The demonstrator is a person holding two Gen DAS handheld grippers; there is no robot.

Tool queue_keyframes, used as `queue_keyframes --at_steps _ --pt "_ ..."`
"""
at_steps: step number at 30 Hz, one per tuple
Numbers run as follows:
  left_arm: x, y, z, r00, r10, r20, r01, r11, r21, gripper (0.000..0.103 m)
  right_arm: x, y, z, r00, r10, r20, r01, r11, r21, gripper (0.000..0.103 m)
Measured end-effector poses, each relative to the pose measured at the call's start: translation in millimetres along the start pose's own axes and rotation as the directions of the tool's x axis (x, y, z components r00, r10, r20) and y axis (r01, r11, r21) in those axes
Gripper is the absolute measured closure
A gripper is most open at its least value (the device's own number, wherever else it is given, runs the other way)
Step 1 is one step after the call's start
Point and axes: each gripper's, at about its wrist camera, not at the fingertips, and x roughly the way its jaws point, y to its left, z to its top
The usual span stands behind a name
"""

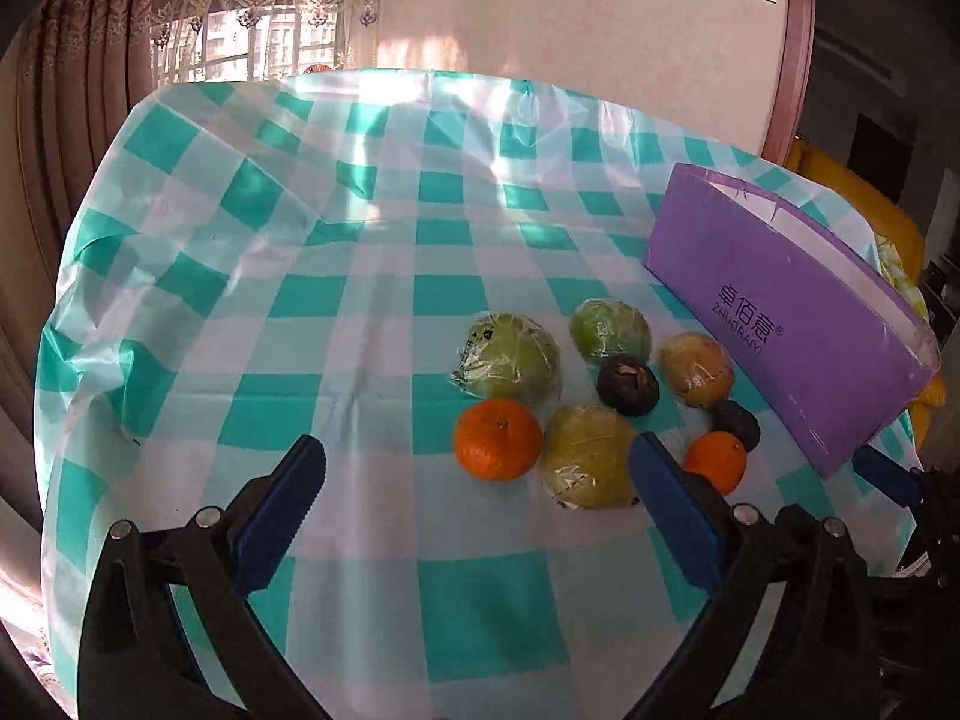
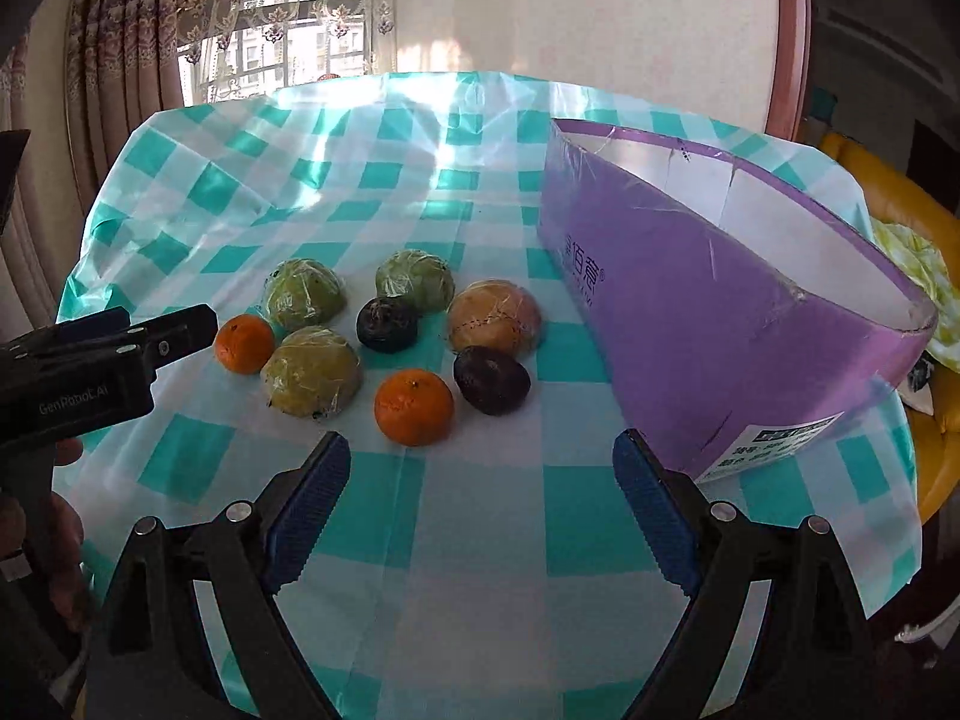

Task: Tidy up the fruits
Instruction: 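Return the left tool to the table and grasp another orange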

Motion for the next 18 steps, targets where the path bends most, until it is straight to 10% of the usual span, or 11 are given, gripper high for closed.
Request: queue_keyframes --at_steps 4,10,18 --pt "12 -4 1 0.998 0.007 -0.055 -0.006 1.000 0.016 0.005 5 1 -2 1.000 0.021 -0.017 -0.021 1.000 -0.006 0.017" --pt "33 -3 12 0.992 0.012 -0.128 -0.010 1.000 0.013 0.039 8 -9 0 0.996 0.088 -0.025 -0.087 0.996 0.036 0.021" --pt "52 -12 14 0.987 -0.008 -0.162 0.015 0.999 0.048 0.047 10 -14 0 0.992 0.122 -0.027 -0.120 0.991 0.064 0.024"
